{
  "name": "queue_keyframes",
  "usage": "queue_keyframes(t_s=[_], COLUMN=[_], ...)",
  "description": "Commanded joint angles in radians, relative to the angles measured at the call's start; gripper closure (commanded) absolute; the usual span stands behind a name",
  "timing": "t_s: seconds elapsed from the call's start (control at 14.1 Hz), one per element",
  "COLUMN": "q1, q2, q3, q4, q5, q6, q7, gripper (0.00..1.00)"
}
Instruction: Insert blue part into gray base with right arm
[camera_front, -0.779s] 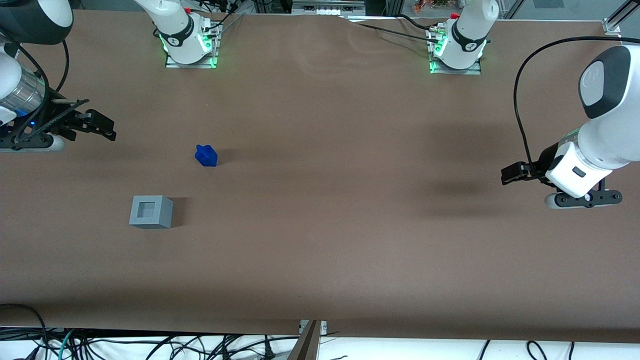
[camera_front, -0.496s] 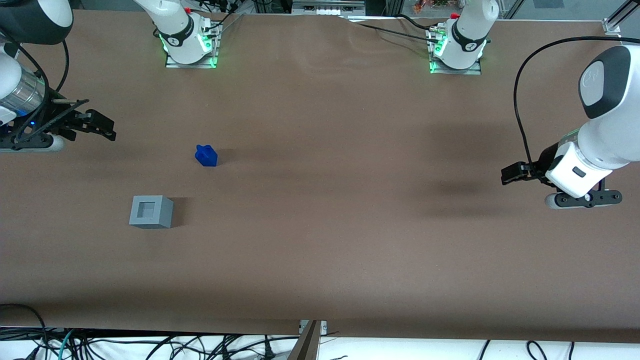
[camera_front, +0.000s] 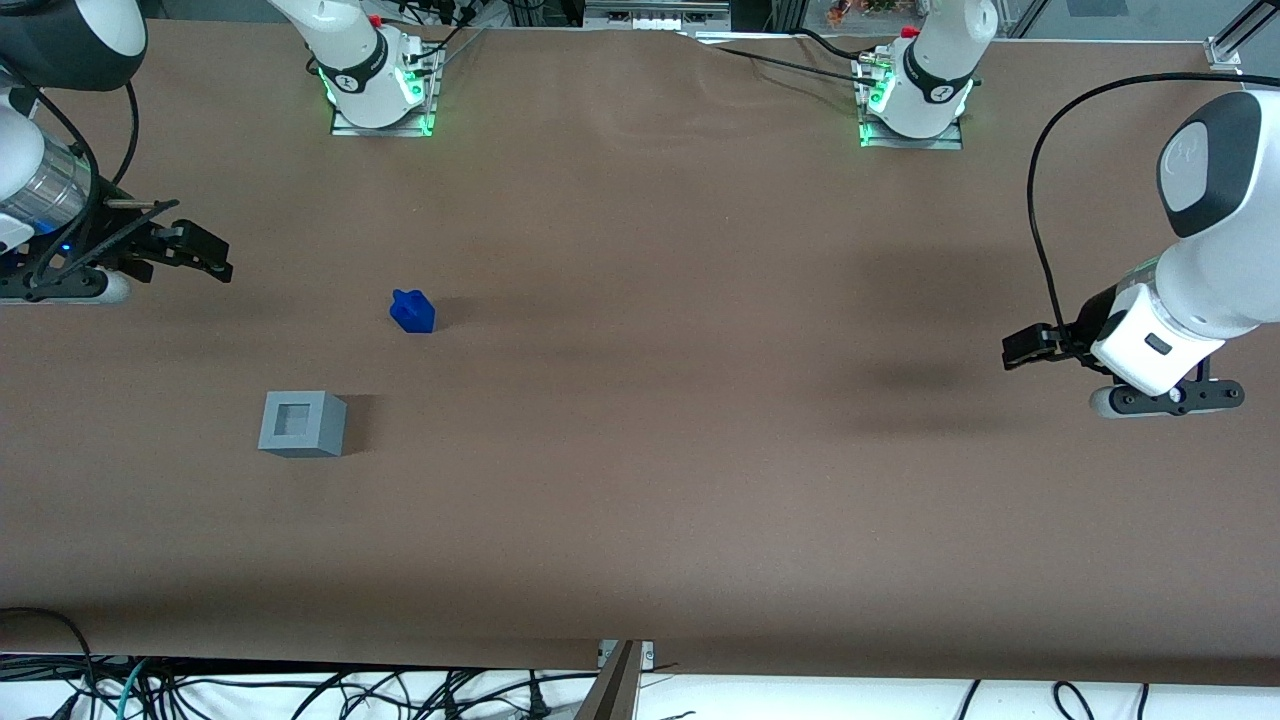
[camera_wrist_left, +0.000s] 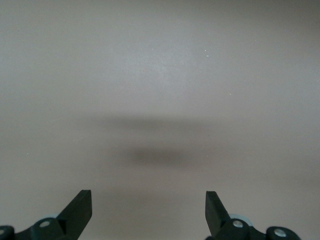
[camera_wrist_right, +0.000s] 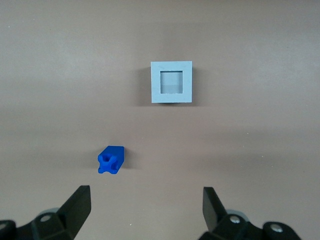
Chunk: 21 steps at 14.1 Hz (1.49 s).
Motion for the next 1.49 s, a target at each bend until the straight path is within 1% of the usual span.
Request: queue_keyframes(t_s=[0.0,1.06,1.28,1.42], q1=[-0.005,-0.005,0.004,0.027], q2=[-0.004,-0.004,0.001,0.013], q3=[-0.001,0.001,0.008,0.01], q4=[-0.002,-0.002,-0.003,-0.005], q5=[0.011,0.008,0.006,0.006], q6=[0.0,-0.003,0.003,0.003], q7=[-0.019,-0.011,-0.003,0.0], gripper=[0.01,0.01,0.01,0.01])
